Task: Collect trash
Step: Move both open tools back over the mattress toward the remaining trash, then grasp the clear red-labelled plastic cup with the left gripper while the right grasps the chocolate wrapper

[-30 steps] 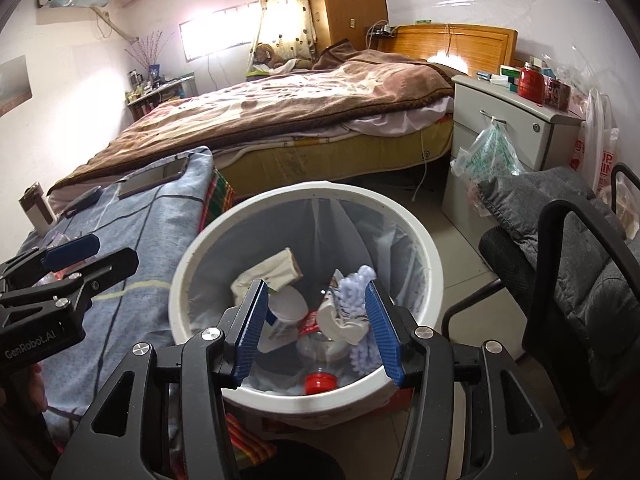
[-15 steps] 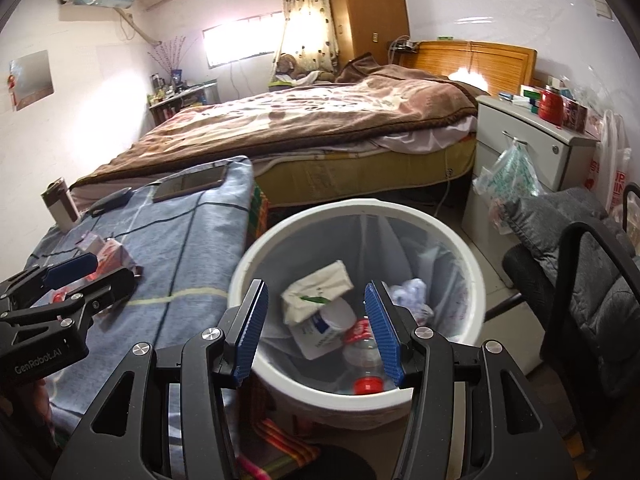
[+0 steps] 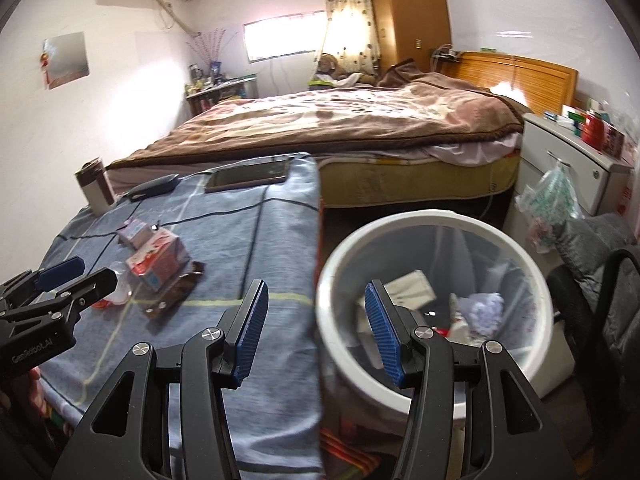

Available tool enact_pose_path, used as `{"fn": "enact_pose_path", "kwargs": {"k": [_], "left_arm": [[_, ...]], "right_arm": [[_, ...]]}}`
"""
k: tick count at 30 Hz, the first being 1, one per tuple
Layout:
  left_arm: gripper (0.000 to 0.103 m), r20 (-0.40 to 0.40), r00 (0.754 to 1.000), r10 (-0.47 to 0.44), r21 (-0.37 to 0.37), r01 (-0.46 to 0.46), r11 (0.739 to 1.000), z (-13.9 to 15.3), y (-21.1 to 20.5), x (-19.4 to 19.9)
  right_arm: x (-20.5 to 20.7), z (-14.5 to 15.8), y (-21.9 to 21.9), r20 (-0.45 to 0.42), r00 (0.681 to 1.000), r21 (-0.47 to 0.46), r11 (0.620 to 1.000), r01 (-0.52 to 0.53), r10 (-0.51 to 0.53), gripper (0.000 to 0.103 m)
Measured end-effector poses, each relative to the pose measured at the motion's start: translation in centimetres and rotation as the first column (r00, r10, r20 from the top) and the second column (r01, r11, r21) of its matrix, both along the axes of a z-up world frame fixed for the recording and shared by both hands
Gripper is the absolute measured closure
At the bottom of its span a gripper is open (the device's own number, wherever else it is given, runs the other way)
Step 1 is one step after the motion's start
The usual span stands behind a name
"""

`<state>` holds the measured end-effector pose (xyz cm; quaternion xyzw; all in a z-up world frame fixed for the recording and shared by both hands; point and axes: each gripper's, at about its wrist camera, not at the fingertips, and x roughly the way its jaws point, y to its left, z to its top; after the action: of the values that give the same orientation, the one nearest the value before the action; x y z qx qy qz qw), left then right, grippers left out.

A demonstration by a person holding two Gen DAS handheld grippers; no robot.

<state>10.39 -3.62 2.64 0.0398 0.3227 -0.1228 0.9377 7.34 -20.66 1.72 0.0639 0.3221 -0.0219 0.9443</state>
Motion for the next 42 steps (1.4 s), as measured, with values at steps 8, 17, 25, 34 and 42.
{"fn": "enact_pose_path", "kwargs": {"k": [8, 17, 25, 34, 42], "left_arm": [[0.033, -0.027, 0.994, 0.103, -0.003, -0.103, 0.995, -0.9, 4.7, 0.2], [0.033, -0.054, 0.985, 0.167, -0.012, -0.168, 0.986, -2.0, 8.2, 0.5], [0.033, -0.083, 0.976, 0.202, 0.009, -0.202, 0.979, -3.5, 10.3, 1.3], [0.032, -0.100, 0.973, 0.210, -0.002, -0.211, 0.977, -4.0, 11.6, 2.1], [0.029, -0.140, 0.973, 0.181, -0.048, -0.189, 0.981, -4.7, 11.9, 2.9]], "right_arm": [[1.1, -0.3, 2.6, -0.012, 0.998, -0.004, 0.998, -0.057, 0.057, 0.050], [2.6, -1.0, 6.1, -0.037, 0.992, -0.009, 0.992, -0.122, 0.122, 0.050], [3.7, -1.6, 8.8, -0.059, 0.987, -0.022, 0.988, -0.152, 0.151, 0.050], [5.2, -2.5, 10.8, -0.096, 0.985, -0.032, 0.989, -0.143, 0.140, 0.050], [6.7, -3.9, 11.1, -0.169, 0.979, -0.012, 0.993, -0.118, 0.115, 0.050]]}}
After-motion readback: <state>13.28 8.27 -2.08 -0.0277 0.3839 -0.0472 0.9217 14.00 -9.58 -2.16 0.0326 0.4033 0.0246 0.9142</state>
